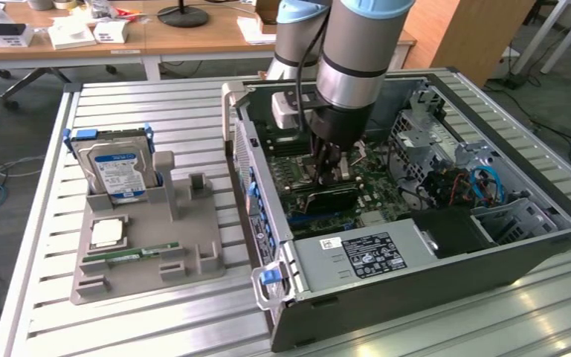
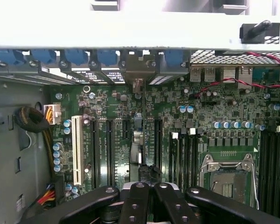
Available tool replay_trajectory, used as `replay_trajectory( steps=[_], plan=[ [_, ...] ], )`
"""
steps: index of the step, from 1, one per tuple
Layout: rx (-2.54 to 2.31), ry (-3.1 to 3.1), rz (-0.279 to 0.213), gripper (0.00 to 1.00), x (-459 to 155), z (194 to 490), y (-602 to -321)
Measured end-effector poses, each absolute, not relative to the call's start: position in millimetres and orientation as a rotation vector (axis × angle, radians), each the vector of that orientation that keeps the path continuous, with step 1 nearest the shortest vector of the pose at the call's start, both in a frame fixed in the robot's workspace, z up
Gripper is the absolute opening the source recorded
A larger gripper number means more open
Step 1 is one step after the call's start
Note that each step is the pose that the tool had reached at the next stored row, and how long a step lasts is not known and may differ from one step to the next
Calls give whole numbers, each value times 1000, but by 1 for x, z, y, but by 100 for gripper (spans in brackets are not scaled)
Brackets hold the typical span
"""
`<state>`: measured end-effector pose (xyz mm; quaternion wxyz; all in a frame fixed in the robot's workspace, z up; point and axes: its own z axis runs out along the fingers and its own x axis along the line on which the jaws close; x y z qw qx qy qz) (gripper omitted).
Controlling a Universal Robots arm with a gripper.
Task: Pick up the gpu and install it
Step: 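Press down on the gpu until it lock into place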
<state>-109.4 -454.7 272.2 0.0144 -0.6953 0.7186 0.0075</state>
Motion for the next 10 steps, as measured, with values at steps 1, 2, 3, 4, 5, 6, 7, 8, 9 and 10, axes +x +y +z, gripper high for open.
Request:
replay_trajectory(
  steps=[1, 2, 3, 4, 5, 6, 7, 8, 9, 10],
  plan=[
    [-2164, 2237, 23, 11, -109, 272, -455],
    [-2165, 2237, 23, 11, -109, 272, -455],
    [-2165, 2237, 23, 11, -109, 272, -455],
    [-2165, 2237, 23, 11, -109, 272, -455],
    [-2164, 2237, 23, 11, -109, 272, -454],
    [-2164, 2237, 23, 11, -108, 272, -454],
    [-2165, 2237, 23, 11, -108, 272, -454],
    [-2164, 2237, 23, 11, -108, 271, -454],
    [-2164, 2237, 23, 11, -108, 270, -454],
    [-2164, 2237, 23, 11, -108, 270, -454]
  ],
)
